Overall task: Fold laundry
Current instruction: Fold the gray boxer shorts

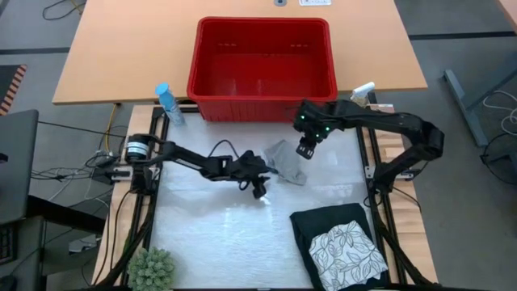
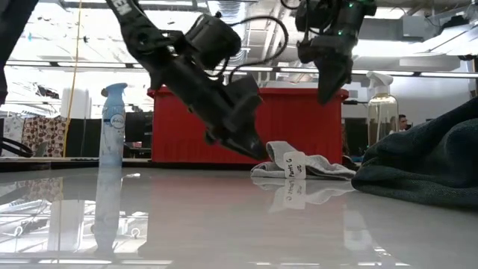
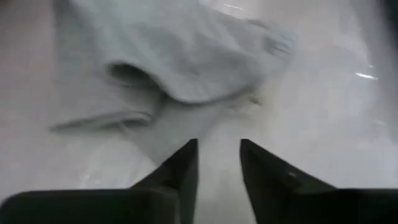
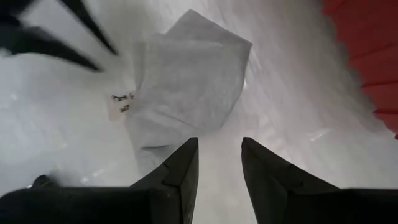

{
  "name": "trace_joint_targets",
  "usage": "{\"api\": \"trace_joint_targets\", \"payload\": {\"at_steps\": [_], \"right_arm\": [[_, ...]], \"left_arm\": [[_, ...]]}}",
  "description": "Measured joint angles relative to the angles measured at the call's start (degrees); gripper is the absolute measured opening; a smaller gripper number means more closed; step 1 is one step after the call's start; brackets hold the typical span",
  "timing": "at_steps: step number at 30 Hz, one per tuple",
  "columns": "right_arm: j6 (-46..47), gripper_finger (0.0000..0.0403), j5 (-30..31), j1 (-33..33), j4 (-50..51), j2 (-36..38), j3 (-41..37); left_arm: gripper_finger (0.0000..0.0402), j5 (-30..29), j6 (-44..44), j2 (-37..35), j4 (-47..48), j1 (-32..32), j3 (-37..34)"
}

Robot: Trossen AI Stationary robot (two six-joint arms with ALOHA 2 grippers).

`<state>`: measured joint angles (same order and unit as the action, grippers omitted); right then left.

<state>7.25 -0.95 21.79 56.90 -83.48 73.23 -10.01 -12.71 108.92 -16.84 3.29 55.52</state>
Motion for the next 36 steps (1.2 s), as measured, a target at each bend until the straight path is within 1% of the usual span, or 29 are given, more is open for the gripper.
{"api": "trace_joint_targets", "payload": {"at_steps": [2,5,7,12,14,19,23,27,31,33,36], "right_arm": [[0.33,0.0146,0.0,-0.75,0.23,0.84,0.0],[1.44,0.0146,0.0,-1.97,0.25,1.54,0.0],[1.74,0.0146,-0.01,-2.72,0.16,1.55,0.0],[1.49,0.0146,0.38,-3.48,-0.53,1.44,0.0],[-0.43,0.0146,0.7,-3.48,-1.51,1.35,0.0],[-12.82,0.0146,0.74,-3.42,-6.85,1.35,-0.02],[-21.08,0.0146,0.59,-3.25,-10.57,0.63,-0.02],[-28.78,0.0146,-3.14,-2.93,-12.25,-1.67,0.0],[-32.27,0.0146,-4.53,-2.34,-12.54,-6.01,-0.02],[-34.35,0.0146,-6.28,-1.62,-12.77,-7.92,-0.03],[-38.08,0.0146,-7.89,-0.86,-15.62,-10.51,-0.04]], "left_arm": [[0.0075,-1.49,-0.14,0.89,0.39,0.54,0.9],[0.0025,-1.83,1.51,1.1,-0.47,1.24,1.81],[0.0007,-1.83,3.09,1.1,-2.63,1.81,2.04],[0.0003,1.2,2.64,1.91,-1.74,4.06,2.06],[0.0001,2.68,2.41,2.04,-0.03,4.58,1.87],[0.0,2.12,2.14,2.02,-0.81,4.55,1.93],[0.0,2.1,0.09,2.94,-1.14,4.55,2.04],[0.0,2.28,-1.79,4.82,-0.41,4.12,1.92],[0.0,2.17,-3.35,5.54,-1.04,3.85,2.02],[0.0,2.06,-3.44,5.54,-0.99,3.87,2.02],[0.0,2.05,-3.56,5.54,-0.84,3.89,2.02]]}}
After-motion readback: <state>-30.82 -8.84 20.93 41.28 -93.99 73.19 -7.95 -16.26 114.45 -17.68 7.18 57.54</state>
